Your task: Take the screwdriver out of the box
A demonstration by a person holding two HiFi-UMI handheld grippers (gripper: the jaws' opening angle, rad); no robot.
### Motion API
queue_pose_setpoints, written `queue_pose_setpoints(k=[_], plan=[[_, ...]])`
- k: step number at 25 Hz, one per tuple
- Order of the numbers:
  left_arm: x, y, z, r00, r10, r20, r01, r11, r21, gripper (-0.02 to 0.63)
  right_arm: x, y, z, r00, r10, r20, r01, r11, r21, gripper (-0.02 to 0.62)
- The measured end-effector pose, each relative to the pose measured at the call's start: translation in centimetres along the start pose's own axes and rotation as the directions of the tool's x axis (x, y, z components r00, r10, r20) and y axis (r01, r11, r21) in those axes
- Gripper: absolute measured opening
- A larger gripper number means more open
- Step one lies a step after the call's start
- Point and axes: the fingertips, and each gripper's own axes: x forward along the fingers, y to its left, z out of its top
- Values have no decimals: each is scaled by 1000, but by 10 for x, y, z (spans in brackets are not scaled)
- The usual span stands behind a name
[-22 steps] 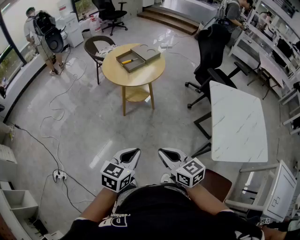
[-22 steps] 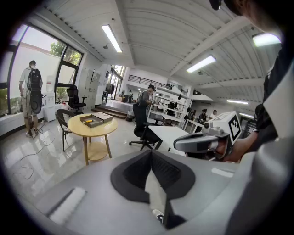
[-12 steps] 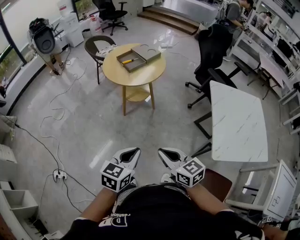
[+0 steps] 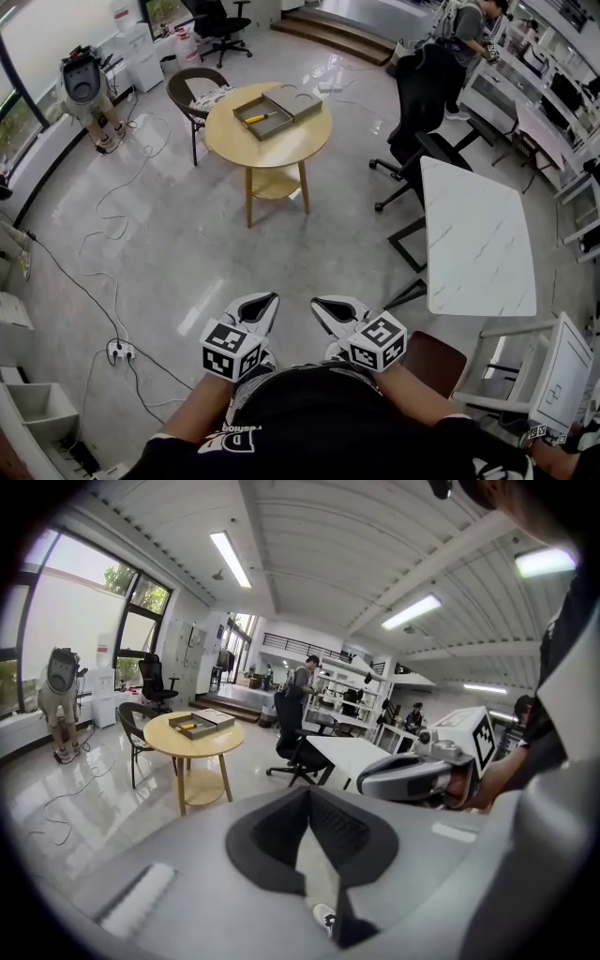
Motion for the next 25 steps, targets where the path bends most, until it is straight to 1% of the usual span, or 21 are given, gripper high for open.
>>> queue_pose_setpoints(k=[2,5,7,11,16,22,25], plan=[[-6,6,-2,1000,-6,5,6,1000,-14,58,7,4,-2,1000,-6,-5,6,1000,2,-3],[-17,19,-4,1000,-16,20,18,998,-66,58,18,12,-1,1000,-10,-2,10,1000,14,-3],[-25,30,-5,1000,-14,27,17,996,-83,58,27,19,1,1000,-13,-1,13,1000,18,-3],[-44,51,-7,1000,-5,26,6,998,-62,58,48,35,3,1000,-19,3,19,1000,22,-3],[-62,67,-22,1000,-1,-8,1,1000,-13,58,65,55,-3,999,-34,-1,34,999,36,-3],[-67,79,-33,1000,-26,-19,25,999,-31,58,73,62,-13,998,-62,-23,64,996,58,-3],[-65,83,-33,999,-38,-19,37,999,-32,58,78,60,-10,997,-73,-21,75,995,64,-3]])
